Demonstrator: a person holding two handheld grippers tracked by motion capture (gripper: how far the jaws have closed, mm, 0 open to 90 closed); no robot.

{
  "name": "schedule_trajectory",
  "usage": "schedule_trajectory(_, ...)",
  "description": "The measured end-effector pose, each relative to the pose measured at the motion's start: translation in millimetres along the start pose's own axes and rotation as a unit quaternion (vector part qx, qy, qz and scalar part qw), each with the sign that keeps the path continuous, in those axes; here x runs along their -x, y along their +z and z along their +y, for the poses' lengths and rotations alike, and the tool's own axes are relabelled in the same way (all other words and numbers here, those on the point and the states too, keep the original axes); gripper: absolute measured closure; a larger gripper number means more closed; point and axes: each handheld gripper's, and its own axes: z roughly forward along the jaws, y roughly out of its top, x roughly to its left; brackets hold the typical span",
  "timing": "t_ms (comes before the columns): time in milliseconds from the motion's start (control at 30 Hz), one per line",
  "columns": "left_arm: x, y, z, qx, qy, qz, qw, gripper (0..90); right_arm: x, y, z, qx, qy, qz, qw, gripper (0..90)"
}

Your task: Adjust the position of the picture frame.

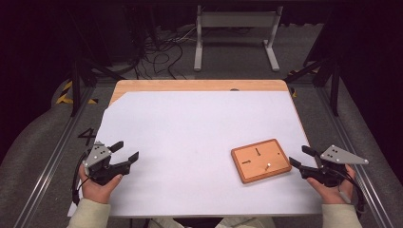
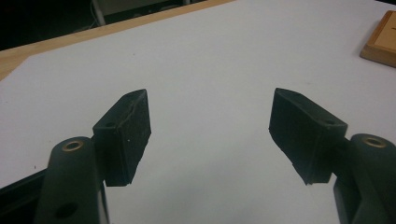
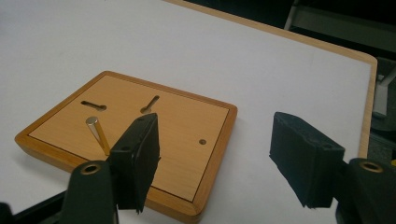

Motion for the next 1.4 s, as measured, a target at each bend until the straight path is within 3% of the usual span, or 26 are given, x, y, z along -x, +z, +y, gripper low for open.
schedule_trajectory(867, -2.0, 3.5, -1.1, -0.001, -0.007, -0.005, 1.0000, 29.3, 1.4, 0.4, 7.4, -0.009, -0.016, -0.020, 0.9996, 41.5)
schedule_trajectory(1000, -1.5, 3.7, -1.6, -0.003, -0.006, -0.007, 1.0000, 29.4, 1.3, 2.3, 8.0, -0.015, -0.017, -0.025, 0.9994, 45.9)
schedule_trajectory(1100, -1.4, 4.5, -2.1, -0.002, -0.010, -0.008, 0.9999, 29.4, 1.4, 6.1, 8.4, -0.022, -0.026, -0.033, 0.9989, 50.5)
schedule_trajectory(1400, -2.0, 5.7, -3.2, -0.005, -0.010, -0.007, 0.9999, 29.3, 3.7, 21.0, 8.4, -0.078, -0.012, -0.035, 0.9962, 59.6)
